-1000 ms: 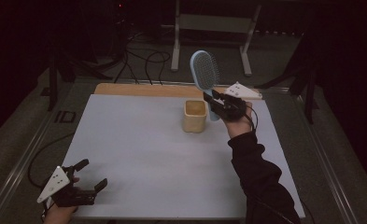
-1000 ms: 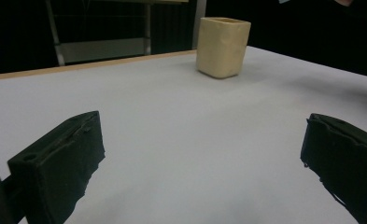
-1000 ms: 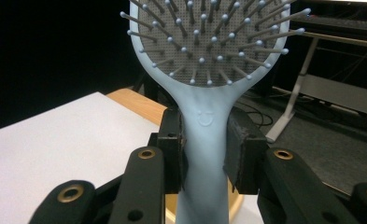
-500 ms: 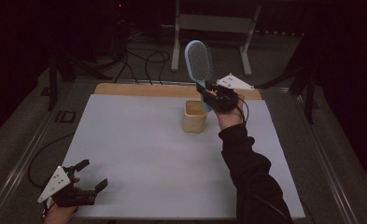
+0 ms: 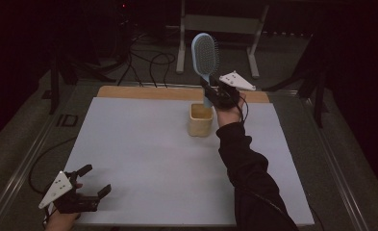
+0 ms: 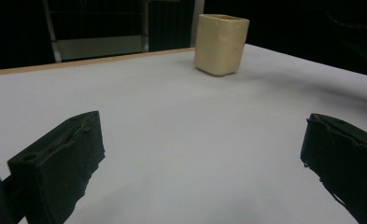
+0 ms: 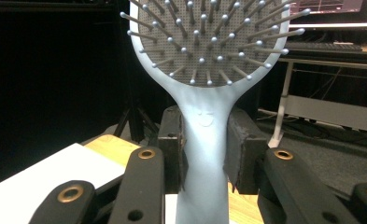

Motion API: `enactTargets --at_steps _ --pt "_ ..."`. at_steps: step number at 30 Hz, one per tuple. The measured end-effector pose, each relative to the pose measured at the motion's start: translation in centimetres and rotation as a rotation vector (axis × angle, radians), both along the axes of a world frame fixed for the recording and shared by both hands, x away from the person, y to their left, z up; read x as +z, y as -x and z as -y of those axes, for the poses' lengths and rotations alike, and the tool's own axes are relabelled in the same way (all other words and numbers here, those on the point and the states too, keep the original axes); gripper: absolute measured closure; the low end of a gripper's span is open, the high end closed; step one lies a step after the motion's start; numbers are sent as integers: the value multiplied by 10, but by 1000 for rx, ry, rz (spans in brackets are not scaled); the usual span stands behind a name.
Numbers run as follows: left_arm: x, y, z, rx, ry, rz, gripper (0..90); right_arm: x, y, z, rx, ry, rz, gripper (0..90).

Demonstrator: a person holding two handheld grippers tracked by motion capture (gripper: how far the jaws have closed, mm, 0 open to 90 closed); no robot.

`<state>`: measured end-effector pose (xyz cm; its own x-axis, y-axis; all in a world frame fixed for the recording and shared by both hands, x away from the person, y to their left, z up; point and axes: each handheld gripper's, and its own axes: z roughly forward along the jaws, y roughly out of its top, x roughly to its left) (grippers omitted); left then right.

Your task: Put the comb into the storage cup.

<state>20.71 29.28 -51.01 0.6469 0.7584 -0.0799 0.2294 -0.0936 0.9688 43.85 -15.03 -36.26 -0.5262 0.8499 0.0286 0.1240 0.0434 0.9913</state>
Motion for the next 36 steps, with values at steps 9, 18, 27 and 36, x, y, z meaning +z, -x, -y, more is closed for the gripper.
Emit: enactTargets --at_steps 9,18,27,36 --pt "0 0 0 -3 -1 1 0 -19 -12 -5 -22 -18 -12 702" --pt "0 0 0 -5 1 1 0 -37 -18 -6 -17 -11 -14 702" --pt "0 0 0 -3 2 1 0 -52 -22 -2 3 -24 -27 702" --pt "0 0 0 -3 0 1 0 -66 -22 -3 15 -32 -37 702"
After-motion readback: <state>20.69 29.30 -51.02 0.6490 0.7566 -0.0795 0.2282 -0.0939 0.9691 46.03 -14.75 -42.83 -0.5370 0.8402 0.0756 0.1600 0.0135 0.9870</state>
